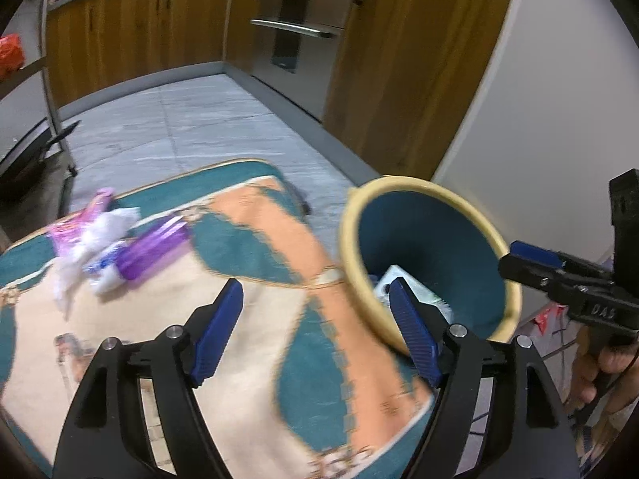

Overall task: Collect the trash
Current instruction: 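Carry the plastic bag and blue mask over the bin and release both, then grasp the purple spray bottle with the left gripper while the right gripper returns to the pile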

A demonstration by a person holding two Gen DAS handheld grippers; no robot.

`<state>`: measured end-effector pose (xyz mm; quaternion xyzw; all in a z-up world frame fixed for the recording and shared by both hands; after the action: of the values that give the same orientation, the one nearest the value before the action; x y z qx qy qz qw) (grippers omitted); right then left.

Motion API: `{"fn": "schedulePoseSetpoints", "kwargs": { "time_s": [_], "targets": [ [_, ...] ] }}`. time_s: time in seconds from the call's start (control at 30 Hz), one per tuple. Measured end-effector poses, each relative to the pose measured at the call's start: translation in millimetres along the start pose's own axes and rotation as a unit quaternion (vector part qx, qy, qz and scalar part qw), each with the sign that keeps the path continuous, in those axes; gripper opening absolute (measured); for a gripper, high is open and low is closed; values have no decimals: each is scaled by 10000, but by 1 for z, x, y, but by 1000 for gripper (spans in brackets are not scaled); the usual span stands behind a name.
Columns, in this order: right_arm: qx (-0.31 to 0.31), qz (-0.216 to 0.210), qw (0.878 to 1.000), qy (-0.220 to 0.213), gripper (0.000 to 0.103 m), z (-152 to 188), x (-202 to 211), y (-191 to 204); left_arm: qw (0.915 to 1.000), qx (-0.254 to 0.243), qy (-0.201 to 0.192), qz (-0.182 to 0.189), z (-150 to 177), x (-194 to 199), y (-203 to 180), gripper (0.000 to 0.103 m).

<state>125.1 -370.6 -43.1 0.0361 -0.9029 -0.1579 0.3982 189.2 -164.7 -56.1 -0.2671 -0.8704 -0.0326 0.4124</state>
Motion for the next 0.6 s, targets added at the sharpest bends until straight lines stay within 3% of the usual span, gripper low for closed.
{"fn": "schedulePoseSetpoints", "kwargs": {
  "time_s": [0.23,0.6],
  "targets": [
    [233,-256,9994,6,70,-8,-10,34,9990,280,54,-358,5,20,59,75],
    [580,-665,9957,284,73,-15,-42,90,9970,162,106,-753,0,30,127,75]
  ]
}}
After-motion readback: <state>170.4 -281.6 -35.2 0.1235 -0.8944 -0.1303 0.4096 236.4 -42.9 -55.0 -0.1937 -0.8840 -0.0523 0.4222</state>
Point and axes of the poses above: each gripper's, at about its wrist camera, not at the fingertips, and x roughly against the way its jaws point, y to its left, z to its underside, the point moved 3 cm from there along -x, roughly the way its jaws point, and after that the axes turned 1 degree about -z, right-handed, at the moved point
